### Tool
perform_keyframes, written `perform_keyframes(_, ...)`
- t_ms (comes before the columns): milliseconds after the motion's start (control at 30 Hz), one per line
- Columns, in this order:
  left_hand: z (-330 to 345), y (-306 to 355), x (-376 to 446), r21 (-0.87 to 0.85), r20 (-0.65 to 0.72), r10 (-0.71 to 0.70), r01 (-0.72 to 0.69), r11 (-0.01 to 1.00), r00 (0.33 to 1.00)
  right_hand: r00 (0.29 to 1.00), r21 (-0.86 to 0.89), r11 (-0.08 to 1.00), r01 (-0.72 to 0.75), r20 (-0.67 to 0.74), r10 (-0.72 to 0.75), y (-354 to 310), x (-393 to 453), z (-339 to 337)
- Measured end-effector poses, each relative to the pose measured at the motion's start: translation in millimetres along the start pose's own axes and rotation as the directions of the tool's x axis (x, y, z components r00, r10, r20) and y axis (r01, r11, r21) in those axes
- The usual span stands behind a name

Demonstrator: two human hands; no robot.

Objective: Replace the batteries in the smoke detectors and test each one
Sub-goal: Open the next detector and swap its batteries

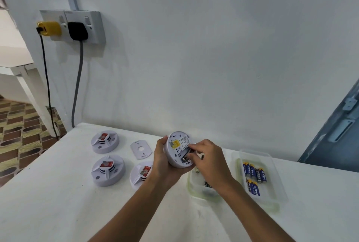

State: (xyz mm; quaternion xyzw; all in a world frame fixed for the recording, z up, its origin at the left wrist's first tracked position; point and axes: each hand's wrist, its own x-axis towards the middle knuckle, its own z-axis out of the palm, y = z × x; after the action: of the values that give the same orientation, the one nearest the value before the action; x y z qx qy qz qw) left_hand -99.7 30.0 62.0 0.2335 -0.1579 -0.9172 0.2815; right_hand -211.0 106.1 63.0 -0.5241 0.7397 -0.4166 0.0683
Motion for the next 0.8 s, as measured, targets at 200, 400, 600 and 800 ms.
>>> perform_keyframes(200,0,-4,1,0.053,-0.027,0.041,-0.040,0.998,0.999,0.999,-0.162,0.987,0.001,-0.037,-0.007,-11,-21,13)
perform_keyframes(400,-1,-2,6,0.099,-0.043,0.083,-0.079,0.992,0.996,0.977,-0.285,0.949,0.137,-0.121,-0.177,-17,-39,23)
perform_keyframes(600,-13,4,8,0.114,-0.075,0.098,-0.089,0.989,0.992,0.971,0.173,0.983,-0.056,0.237,0.013,3,-8,-9)
perform_keyframes(800,-8,9,7,0.101,-0.060,0.093,-0.087,0.991,0.994,0.934,-0.386,0.906,-0.172,0.230,0.275,40,34,-18)
